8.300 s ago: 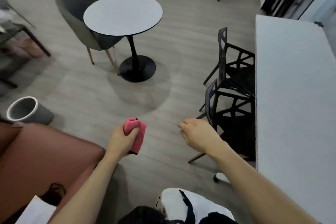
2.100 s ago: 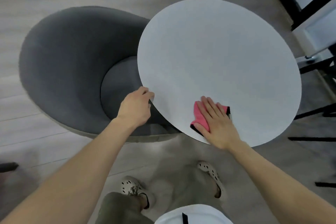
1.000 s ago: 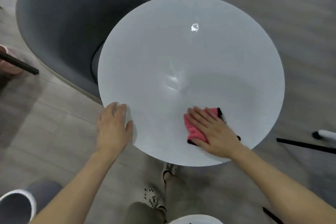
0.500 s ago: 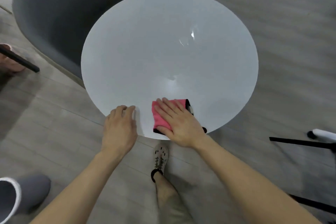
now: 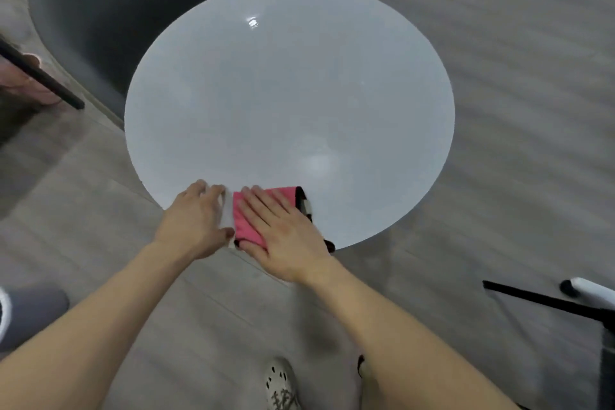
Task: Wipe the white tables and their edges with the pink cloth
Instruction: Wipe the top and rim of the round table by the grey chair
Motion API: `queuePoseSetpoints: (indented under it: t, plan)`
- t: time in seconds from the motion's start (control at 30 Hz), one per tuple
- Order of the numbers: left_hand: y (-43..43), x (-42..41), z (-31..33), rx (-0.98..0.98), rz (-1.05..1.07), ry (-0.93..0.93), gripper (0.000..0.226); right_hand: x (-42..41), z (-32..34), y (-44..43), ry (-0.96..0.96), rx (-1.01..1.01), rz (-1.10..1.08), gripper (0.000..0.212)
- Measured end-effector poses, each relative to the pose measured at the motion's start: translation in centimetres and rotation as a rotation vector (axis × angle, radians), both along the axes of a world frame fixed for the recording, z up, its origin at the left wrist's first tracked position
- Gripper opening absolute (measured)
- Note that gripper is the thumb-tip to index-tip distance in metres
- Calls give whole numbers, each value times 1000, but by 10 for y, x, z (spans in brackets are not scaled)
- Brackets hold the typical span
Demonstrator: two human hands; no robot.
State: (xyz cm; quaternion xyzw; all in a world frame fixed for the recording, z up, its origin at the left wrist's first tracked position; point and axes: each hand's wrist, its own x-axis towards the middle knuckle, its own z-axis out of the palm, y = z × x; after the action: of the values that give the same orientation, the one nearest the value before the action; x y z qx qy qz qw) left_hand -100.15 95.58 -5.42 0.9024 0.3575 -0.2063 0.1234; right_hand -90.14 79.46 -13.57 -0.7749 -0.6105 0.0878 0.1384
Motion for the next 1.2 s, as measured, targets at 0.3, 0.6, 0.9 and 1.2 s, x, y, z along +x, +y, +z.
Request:
queuePoseSetpoints:
  t: [0.3,0.6,0.9,1.2]
  plan:
    - [4,58,-14,18,196,113,133,231,0,-103,-146,-147,-610,82]
    - [2,58,-20,57,202,139,141,71,2,-36,37,-40,131,78]
    - [-2,56,-17,29,243,99,137,269,-2,-54,-90,-87,-725,81]
    - [1,48,-24,50,234,98,144,133,0,-27,8,-24,248,72]
